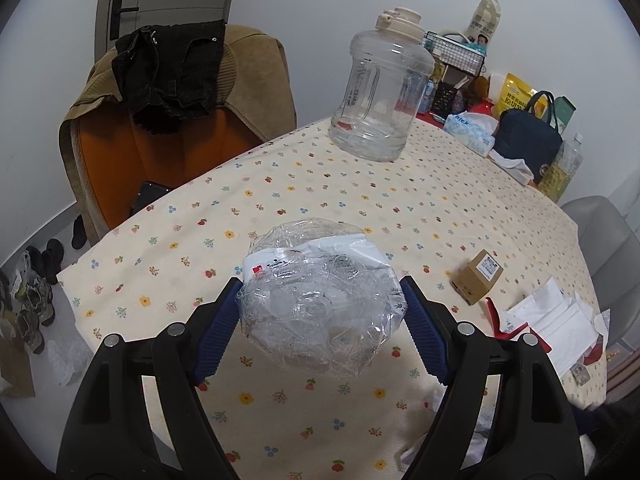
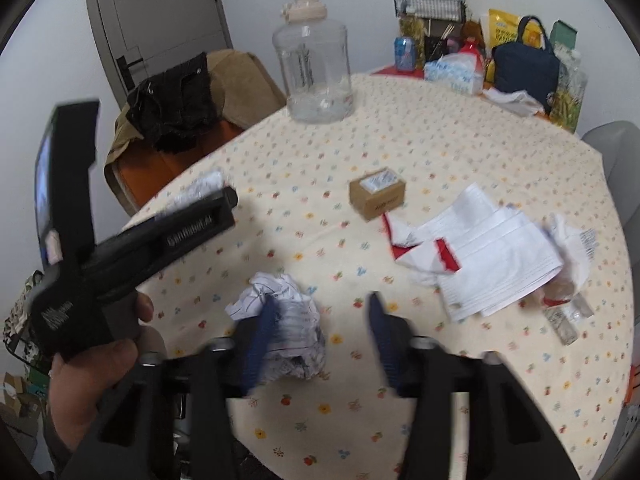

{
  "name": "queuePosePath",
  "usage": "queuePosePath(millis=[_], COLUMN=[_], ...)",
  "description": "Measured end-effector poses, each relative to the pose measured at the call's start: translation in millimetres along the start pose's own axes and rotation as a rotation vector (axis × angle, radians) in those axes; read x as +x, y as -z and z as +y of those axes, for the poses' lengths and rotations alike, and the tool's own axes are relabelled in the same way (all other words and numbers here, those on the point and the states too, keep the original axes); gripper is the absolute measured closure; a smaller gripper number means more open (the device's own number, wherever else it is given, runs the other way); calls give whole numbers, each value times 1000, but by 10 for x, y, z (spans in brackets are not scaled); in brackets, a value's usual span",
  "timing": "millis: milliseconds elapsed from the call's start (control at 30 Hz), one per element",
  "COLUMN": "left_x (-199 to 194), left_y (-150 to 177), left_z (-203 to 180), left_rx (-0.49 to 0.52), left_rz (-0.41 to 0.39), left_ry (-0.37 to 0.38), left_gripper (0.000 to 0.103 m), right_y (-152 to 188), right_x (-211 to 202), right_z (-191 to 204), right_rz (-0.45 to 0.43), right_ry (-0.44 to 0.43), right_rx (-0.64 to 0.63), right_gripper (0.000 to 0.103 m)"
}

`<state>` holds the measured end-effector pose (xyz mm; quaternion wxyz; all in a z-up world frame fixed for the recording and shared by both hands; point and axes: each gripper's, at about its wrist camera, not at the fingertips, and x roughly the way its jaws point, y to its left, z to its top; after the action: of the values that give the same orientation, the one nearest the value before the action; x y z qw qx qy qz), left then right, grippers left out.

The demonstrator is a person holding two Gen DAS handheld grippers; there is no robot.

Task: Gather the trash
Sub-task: 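Lift the crumpled paper with the right gripper while the left gripper holds the bottle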

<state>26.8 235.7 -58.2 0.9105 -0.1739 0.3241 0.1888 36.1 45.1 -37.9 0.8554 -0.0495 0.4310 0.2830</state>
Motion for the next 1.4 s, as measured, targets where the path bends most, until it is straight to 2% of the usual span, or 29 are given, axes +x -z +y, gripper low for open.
queuePosePath(millis=[33,133,500,900,1400], left_x=[3,21,50,-162,-526], left_y=[3,15,30,-10,123], left_z=[-10,-51,-457,-965,-2103], left_rx=[4,14,74,150,296], left_rz=[0,5,9,-27,-70], left_ry=[-1,3,43,97,235], left_gripper=[25,25,25,25,25], right_y=[5,9,-88,-127,146], right_x=[40,39,-231,-734,-1500], right_z=[3,-14,-438,-895,-1666], right_rz=[13,0,-84,-196,-309], right_ry=[-3,11,47,105,273], right_rx=[-1,-12,67,146,262], right_gripper=[94,98,99,99,99])
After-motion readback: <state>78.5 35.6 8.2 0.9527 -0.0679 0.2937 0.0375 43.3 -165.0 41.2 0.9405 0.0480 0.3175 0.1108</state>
